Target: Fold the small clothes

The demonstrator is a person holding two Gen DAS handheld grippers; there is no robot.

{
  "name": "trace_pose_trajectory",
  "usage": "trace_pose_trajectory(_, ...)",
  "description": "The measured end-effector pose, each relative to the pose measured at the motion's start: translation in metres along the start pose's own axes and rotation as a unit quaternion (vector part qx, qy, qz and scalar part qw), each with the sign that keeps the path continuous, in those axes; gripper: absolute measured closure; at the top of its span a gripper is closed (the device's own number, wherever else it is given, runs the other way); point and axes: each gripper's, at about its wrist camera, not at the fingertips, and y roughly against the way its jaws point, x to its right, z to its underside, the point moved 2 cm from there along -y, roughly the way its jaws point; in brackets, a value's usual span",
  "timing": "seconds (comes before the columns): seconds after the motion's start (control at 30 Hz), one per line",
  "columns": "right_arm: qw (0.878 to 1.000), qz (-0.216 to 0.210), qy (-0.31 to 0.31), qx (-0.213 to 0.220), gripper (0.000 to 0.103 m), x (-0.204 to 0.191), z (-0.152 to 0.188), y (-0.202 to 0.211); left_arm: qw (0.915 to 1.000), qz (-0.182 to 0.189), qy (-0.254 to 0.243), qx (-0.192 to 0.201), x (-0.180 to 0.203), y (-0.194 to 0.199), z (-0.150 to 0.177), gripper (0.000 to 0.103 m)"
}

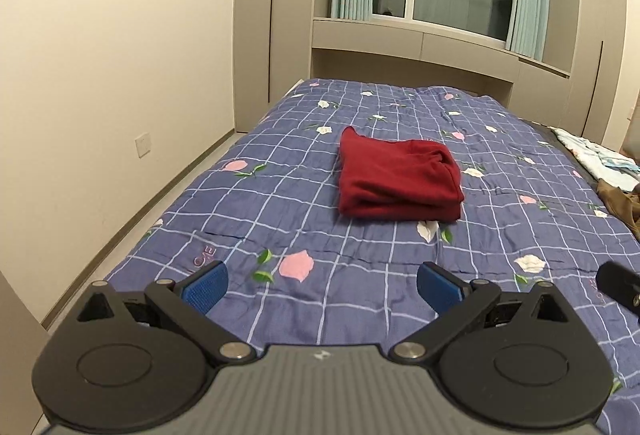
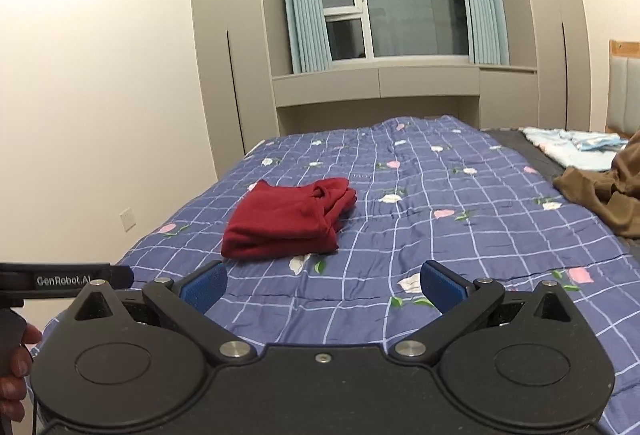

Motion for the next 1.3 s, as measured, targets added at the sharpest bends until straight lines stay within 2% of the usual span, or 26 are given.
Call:
trace_pose_trajectory(0.3, 0.999, 0.004, 0.006, 0.033, 0.0, -0.006, 0.011, 0.024, 0.9997, 0.01, -0.009, 0.02, -0.001, 0.02, 0.016, 0.001)
trace_pose_trajectory(0.63, 0.999, 0.008, 0.015, 0.037, 0.0, -0.009, 0.021, 0.034, 0.9996, 0.014, -0.007, 0.025, -0.003, 0.033, 0.03, 0.001)
trace_pose_trajectory(1.3, 0.999, 0.008, 0.018, 0.04, 0.0, -0.012, 0.023, 0.04, 0.9993, 0.003, 0.0, 0.038, -0.011, 0.05, 0.031, 0.001)
